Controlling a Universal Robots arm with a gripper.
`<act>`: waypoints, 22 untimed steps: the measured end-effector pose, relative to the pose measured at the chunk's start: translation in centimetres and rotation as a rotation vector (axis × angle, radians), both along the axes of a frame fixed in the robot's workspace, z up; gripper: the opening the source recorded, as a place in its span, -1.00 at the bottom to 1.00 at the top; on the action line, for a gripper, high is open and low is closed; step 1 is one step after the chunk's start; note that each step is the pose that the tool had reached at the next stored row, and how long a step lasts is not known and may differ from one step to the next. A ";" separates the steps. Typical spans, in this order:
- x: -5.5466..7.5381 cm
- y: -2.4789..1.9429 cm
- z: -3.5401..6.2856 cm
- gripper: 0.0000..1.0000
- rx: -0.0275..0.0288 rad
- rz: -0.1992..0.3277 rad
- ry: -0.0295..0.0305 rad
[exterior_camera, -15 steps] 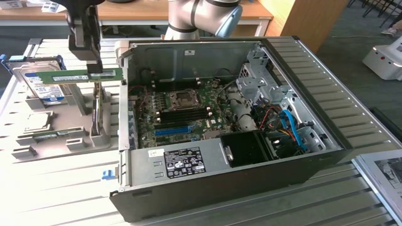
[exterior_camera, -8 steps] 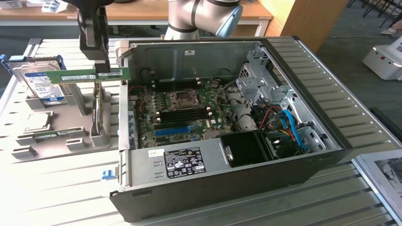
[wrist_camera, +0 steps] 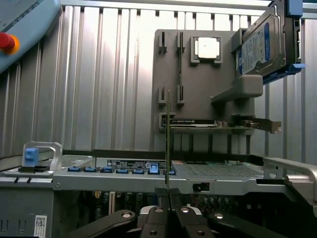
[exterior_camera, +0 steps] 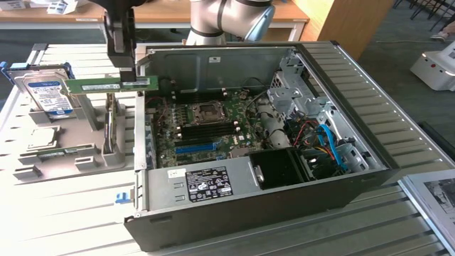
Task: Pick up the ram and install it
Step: 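Pick up the ram and move it above insertion slot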
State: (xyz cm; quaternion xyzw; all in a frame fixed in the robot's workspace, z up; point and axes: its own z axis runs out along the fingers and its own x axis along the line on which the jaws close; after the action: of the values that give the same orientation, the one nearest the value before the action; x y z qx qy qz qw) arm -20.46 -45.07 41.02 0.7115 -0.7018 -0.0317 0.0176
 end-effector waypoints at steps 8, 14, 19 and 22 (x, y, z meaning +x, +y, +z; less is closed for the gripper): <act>1.5 0.00 -0.01 -0.77 0.0001 0.000 0.0012; 2.7 0.00 0.00 -0.77 0.0000 0.000 0.0022; 3.6 0.00 0.00 -0.77 0.0000 0.000 0.0030; 4.2 0.00 0.00 -0.77 0.0001 0.000 0.0035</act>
State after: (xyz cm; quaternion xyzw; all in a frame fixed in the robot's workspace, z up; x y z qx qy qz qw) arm -16.26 -45.07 41.02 0.7114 -0.7017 -0.0330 0.0187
